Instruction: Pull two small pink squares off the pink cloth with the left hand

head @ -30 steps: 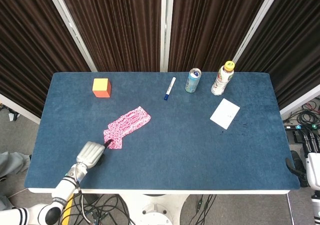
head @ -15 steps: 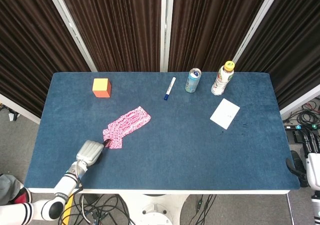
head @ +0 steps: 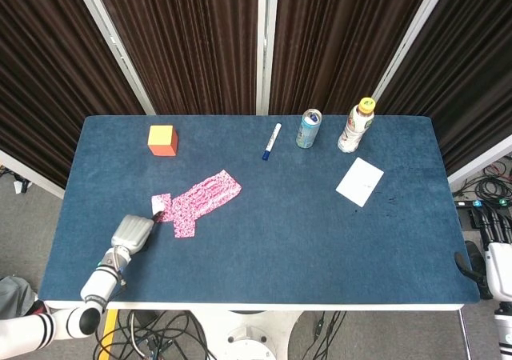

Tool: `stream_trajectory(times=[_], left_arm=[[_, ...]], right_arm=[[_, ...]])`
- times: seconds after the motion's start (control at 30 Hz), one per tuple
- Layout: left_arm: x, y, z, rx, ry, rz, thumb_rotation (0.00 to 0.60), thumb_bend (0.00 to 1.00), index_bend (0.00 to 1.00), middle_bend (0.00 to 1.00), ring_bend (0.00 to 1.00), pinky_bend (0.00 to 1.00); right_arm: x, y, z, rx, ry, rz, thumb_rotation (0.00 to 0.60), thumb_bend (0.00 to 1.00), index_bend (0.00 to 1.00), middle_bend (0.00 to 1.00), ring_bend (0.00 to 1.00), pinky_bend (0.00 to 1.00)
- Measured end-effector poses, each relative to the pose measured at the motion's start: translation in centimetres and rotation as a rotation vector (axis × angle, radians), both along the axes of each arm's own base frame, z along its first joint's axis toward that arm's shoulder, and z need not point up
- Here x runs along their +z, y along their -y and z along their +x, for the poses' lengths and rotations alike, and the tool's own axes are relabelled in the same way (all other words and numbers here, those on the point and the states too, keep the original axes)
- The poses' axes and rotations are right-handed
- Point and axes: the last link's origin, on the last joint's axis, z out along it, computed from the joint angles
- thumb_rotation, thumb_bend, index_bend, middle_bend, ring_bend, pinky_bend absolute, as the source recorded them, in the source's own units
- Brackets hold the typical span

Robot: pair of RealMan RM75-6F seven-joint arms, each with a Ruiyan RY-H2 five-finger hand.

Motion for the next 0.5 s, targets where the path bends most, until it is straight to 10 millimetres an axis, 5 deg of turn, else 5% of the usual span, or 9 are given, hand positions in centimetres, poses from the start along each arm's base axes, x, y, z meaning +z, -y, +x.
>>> stream_trajectory(times=[0.5], left_arm=[[3.4, -5.0, -2.2, 0.088, -0.038, 0.165, 0.600, 0.62, 0.13, 1.00, 0.97, 0.94]], right_arm=[[-0.1, 0.2, 0.3, 0.002, -0.004, 0.001, 0.600, 0.23, 0.00, 0.00, 0.00, 0.00]])
